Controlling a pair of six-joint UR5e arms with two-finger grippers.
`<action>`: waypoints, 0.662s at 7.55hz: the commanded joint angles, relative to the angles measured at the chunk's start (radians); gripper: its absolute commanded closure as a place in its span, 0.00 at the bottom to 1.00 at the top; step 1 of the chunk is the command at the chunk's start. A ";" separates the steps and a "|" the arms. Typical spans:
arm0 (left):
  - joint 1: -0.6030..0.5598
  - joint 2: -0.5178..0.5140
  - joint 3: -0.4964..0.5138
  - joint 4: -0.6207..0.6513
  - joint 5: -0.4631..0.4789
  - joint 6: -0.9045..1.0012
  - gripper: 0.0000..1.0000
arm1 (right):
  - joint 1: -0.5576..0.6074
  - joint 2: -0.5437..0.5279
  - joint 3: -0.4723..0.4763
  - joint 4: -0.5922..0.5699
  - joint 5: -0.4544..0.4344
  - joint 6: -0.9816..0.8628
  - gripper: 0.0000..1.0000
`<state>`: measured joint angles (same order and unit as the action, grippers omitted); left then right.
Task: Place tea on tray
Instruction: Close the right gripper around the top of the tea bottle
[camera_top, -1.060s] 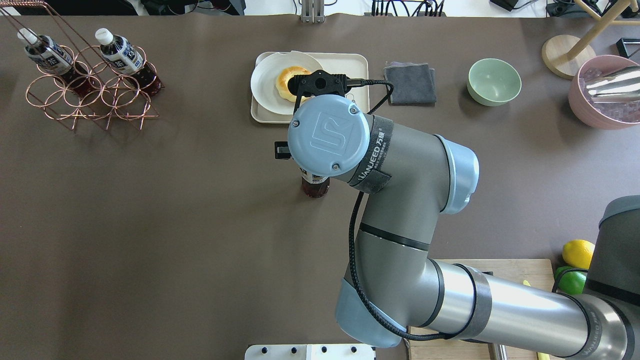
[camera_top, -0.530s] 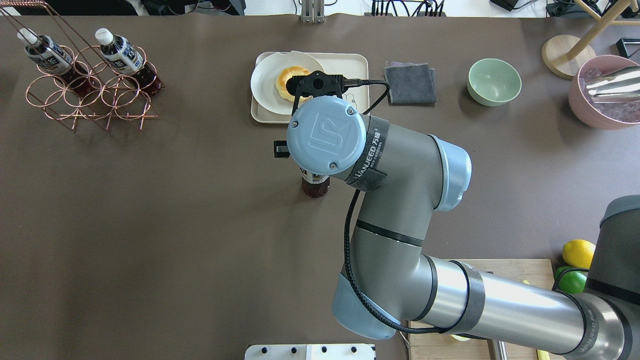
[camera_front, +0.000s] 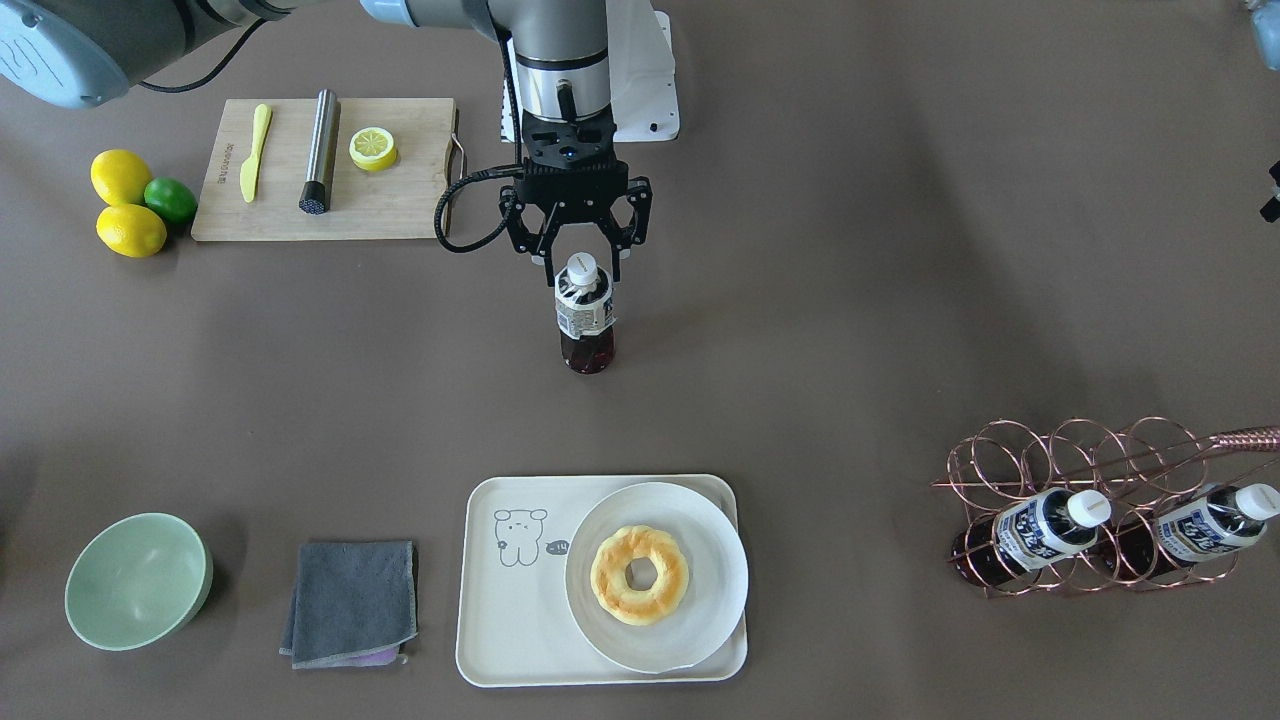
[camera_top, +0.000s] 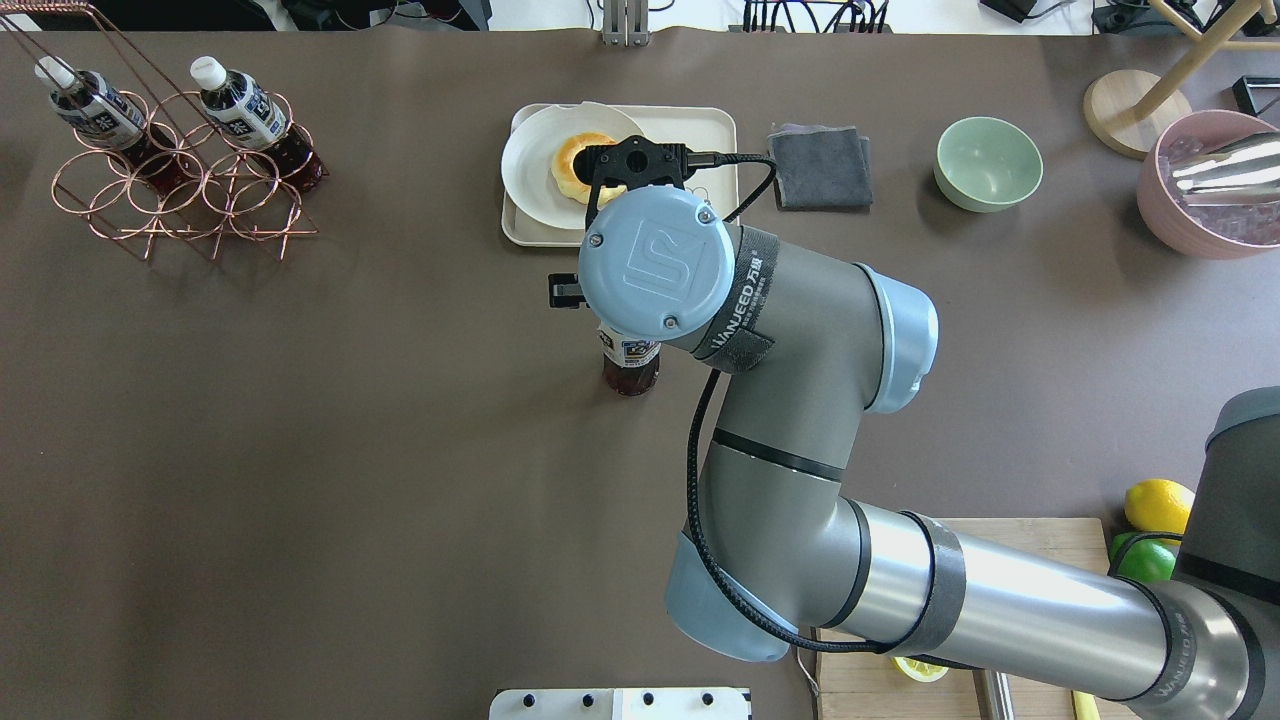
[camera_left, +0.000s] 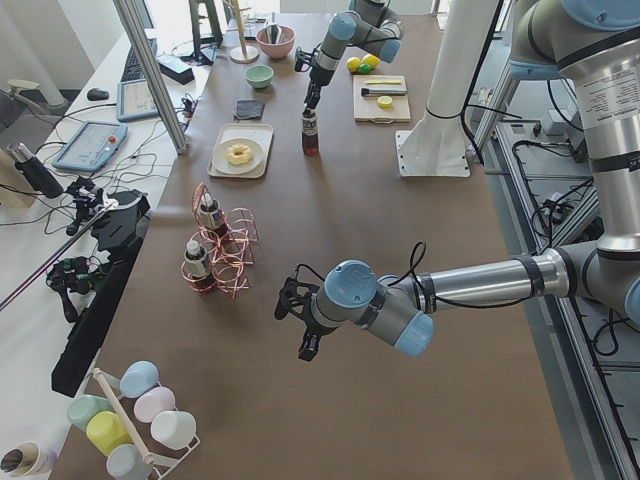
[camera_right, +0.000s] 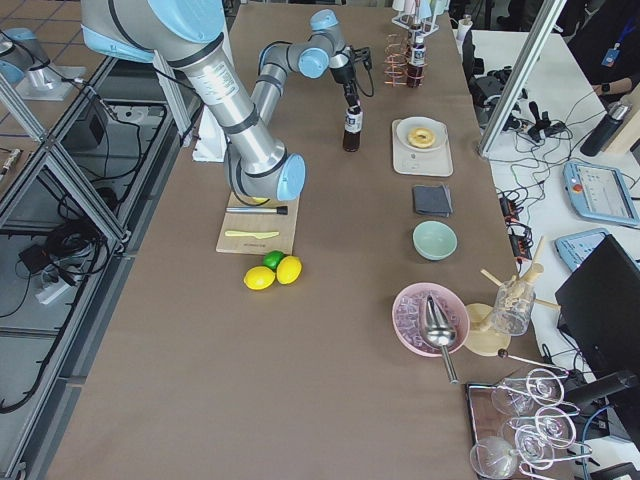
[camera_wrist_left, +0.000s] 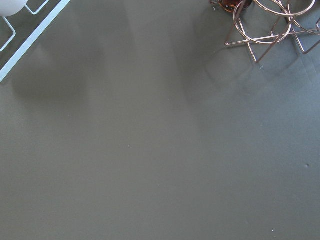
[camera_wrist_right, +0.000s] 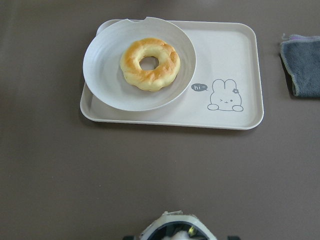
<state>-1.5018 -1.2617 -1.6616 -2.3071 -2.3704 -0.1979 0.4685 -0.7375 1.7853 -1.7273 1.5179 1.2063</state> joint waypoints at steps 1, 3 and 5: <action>0.000 -0.001 -0.001 0.000 0.000 0.000 0.00 | 0.004 -0.016 0.020 -0.006 0.004 -0.002 0.33; 0.000 0.001 -0.001 0.000 -0.001 0.000 0.00 | 0.001 -0.016 0.019 -0.008 -0.002 -0.001 0.34; -0.002 0.001 -0.001 0.000 -0.001 0.000 0.00 | -0.002 -0.014 0.019 -0.011 -0.004 0.004 0.34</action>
<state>-1.5025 -1.2614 -1.6627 -2.3071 -2.3715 -0.1979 0.4692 -0.7524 1.8034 -1.7348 1.5157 1.2070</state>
